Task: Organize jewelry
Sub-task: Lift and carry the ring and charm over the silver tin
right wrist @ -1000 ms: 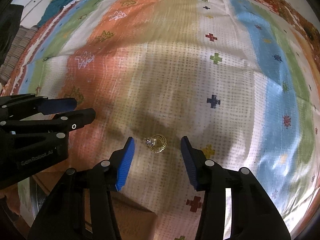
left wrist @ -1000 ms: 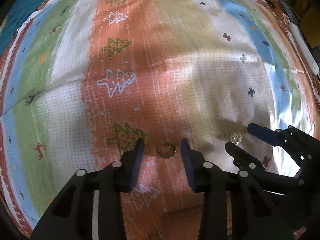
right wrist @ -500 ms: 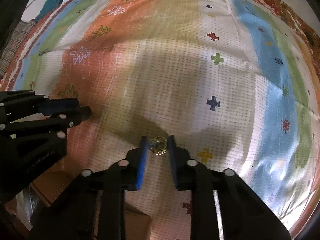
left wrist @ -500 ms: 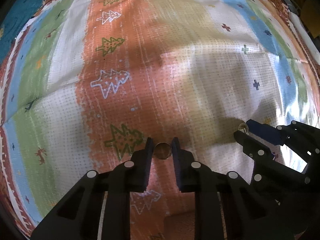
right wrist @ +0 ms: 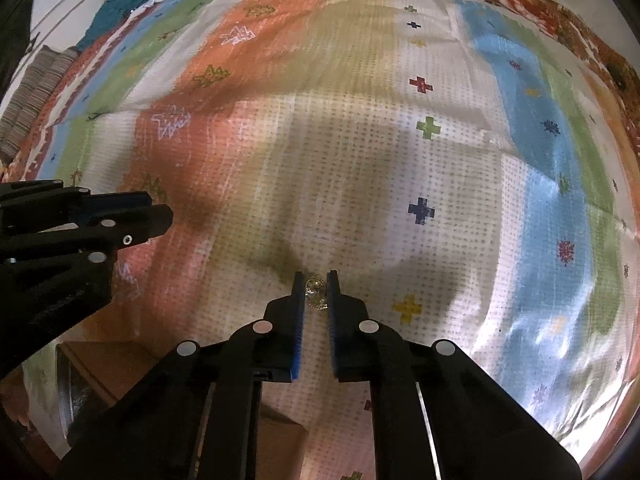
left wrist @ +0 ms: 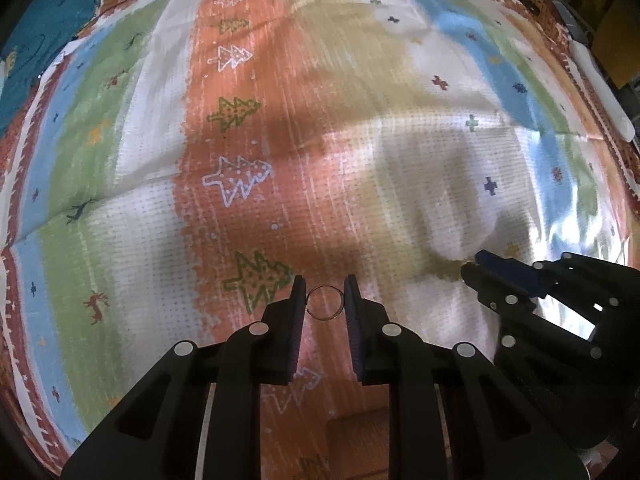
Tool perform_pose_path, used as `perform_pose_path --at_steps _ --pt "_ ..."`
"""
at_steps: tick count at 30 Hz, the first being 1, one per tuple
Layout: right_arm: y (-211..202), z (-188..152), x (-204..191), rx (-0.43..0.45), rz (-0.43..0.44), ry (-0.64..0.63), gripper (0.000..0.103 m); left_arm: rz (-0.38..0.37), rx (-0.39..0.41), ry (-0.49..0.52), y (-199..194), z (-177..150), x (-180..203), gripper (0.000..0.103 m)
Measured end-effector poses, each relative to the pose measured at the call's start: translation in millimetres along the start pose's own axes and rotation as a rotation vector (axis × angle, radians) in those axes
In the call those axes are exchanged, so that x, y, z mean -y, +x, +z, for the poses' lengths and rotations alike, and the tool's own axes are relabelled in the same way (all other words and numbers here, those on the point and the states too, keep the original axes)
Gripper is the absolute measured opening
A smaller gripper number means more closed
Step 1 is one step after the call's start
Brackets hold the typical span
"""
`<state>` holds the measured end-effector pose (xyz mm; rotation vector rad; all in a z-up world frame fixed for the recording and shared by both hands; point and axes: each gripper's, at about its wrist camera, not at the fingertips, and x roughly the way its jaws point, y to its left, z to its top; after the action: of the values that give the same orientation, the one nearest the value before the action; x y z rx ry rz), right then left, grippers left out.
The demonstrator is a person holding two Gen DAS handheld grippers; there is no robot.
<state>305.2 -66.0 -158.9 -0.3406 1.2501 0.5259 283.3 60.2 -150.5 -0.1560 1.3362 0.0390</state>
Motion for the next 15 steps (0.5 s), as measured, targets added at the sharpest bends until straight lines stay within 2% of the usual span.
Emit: perform_pose_path --at_steps 15 --pt "-20.5 -4.4 -2.8 0.039 0.019 0.013 0.011 -0.022 0.047 0.012 -29.8 -10.8 -4.7 0.019"
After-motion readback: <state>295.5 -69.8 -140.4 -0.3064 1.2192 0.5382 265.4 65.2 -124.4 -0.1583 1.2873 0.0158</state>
